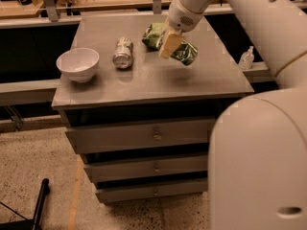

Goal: Knock green can over

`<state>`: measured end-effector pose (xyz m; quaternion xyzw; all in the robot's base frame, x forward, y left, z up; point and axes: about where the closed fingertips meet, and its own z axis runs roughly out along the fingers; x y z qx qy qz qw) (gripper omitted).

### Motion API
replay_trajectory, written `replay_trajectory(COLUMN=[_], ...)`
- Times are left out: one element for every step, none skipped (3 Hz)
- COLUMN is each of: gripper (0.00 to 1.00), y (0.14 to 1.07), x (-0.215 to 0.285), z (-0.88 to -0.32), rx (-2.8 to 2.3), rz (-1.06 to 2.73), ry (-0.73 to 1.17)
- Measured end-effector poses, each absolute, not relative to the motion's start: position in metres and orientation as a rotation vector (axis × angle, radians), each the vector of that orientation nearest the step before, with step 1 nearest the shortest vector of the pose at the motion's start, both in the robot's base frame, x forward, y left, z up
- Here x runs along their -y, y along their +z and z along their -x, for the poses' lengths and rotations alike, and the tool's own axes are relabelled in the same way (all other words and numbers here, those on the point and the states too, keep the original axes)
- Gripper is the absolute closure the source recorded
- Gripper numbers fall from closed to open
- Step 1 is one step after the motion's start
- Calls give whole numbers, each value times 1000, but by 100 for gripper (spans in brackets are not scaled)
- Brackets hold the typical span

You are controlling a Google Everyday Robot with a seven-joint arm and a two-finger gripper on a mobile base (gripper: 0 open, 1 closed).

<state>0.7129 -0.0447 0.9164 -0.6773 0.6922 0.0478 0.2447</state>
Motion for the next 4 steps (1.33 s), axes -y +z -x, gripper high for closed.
replay_trajectory(gripper=[84, 61, 37, 15], y=[886, 859, 854, 852], x=[24, 5, -1, -5], z=[-718, -717, -721, -727], rx=[-1961, -1999, -1993, -1982], rz=[2013, 2164, 2171, 2158], ry=[76, 62, 57, 49])
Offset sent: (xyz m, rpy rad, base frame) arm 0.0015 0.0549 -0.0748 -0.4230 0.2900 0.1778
